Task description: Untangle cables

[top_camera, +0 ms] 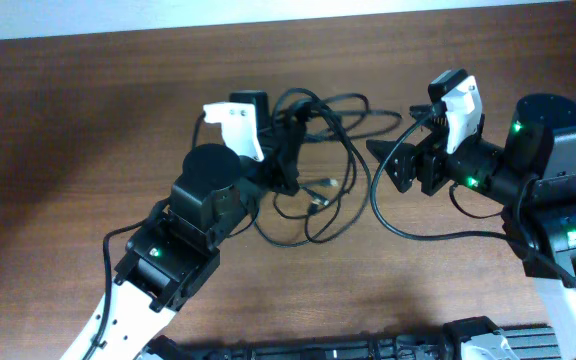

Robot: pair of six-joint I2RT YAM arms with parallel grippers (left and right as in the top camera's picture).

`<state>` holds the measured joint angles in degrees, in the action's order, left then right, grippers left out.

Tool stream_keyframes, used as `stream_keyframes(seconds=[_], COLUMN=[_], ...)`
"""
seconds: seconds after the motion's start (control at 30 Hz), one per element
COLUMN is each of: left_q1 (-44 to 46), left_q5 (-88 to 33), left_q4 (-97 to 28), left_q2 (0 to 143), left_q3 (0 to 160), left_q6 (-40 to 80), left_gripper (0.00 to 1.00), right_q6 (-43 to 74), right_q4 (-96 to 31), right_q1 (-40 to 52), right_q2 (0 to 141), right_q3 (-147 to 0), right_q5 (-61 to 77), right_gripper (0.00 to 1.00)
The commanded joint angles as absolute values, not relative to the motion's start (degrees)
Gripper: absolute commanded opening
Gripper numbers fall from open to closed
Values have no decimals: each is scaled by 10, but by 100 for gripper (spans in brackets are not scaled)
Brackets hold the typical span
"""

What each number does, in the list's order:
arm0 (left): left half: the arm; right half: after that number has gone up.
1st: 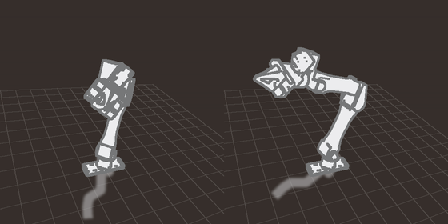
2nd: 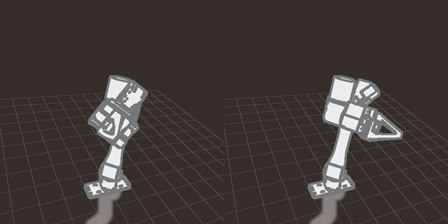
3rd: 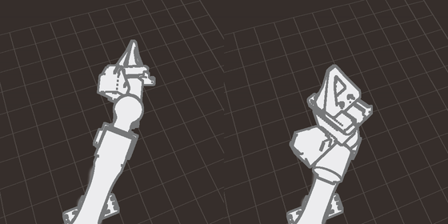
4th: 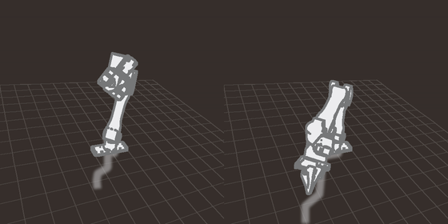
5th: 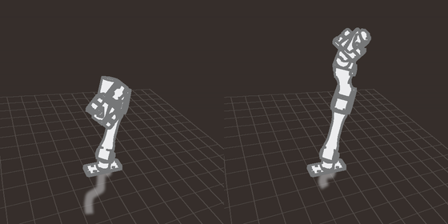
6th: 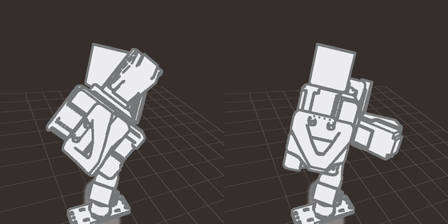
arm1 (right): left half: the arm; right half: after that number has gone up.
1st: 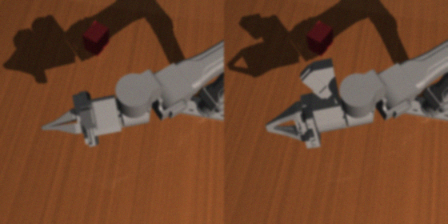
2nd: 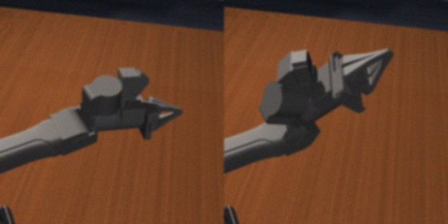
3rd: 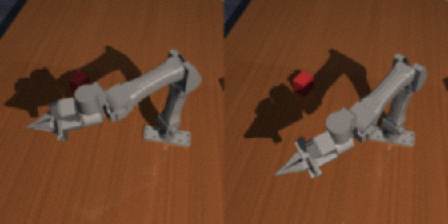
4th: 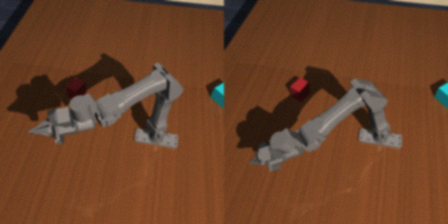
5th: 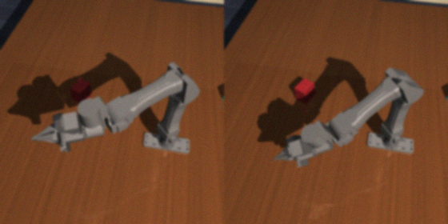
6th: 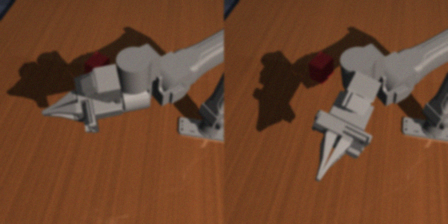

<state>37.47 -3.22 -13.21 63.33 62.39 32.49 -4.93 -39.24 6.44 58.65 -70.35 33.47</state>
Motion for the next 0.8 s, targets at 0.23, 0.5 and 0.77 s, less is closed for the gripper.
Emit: stream_keyframes(seconds=[0.23,0.5,0.77], left_q1=[373,373,373], left_q5=[-224,-256,-176], left_q4=[-125,-134,-137], left_q2=[621,614,589], left_q3=[634,634,634], left_q6=[311,240,223], left_gripper=[0,0,0], right_q6=[9,81,85], right_q4=[-361,-419,-478], right_q1=[63,63,63], right_q2=[583,583,582], right_q3=[-709,-709,-709], right_q5=[210,40,-21], right_gripper=[99,99,99])
